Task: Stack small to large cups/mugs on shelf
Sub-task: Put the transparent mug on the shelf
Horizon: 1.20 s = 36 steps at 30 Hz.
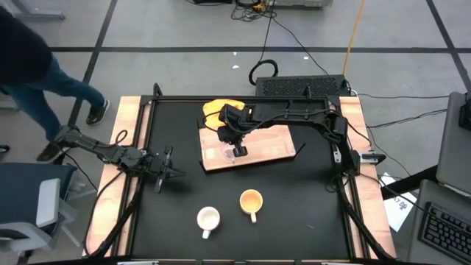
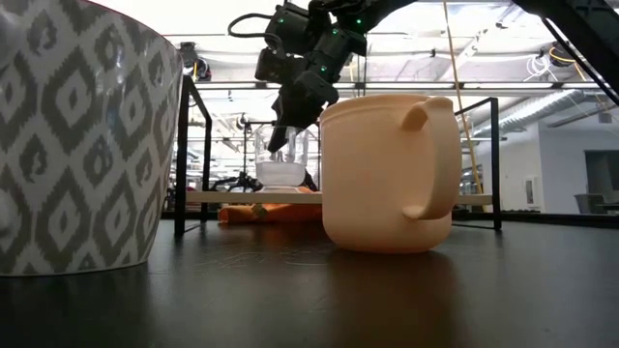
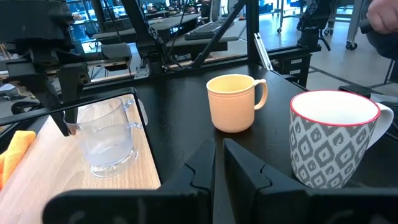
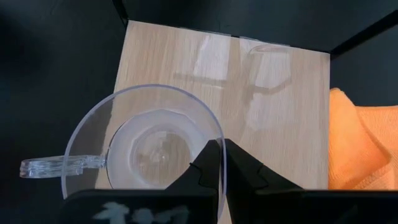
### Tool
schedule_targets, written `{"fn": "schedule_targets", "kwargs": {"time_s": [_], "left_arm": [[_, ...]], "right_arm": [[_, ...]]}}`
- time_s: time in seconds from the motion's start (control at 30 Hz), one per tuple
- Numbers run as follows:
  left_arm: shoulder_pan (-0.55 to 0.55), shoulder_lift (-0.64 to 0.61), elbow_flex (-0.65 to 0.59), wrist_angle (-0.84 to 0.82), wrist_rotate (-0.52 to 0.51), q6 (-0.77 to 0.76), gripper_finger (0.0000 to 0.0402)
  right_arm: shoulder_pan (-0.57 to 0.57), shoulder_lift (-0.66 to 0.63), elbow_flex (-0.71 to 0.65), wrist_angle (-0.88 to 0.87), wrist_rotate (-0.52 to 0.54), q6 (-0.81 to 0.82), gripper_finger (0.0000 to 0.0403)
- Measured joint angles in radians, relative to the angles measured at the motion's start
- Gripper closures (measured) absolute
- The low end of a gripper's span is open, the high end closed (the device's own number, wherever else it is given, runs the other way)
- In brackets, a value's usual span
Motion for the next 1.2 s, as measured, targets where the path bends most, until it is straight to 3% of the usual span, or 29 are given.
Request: {"fn": "schedule_targets", "kwargs": {"time_s": [0.4, 0.93, 1.2], "left_arm": [[0.0, 0.0, 0.0, 0.0, 0.0, 0.0, 0.0366], [0.0, 0.0, 0.0, 0.0, 0.0, 0.0, 0.0366], [0.0, 0.0, 0.0, 0.0, 0.0, 0.0, 0.0366]], "right_arm": [[0.0, 0.0, 0.0, 0.012, -0.002, 0.011, 0.0398], [0.0, 0.004, -0.002, 0.007, -0.002, 0.019, 0.0363], [0.0, 0.005, -0.002, 0.028, -0.002, 0.037, 0.0327]]}}
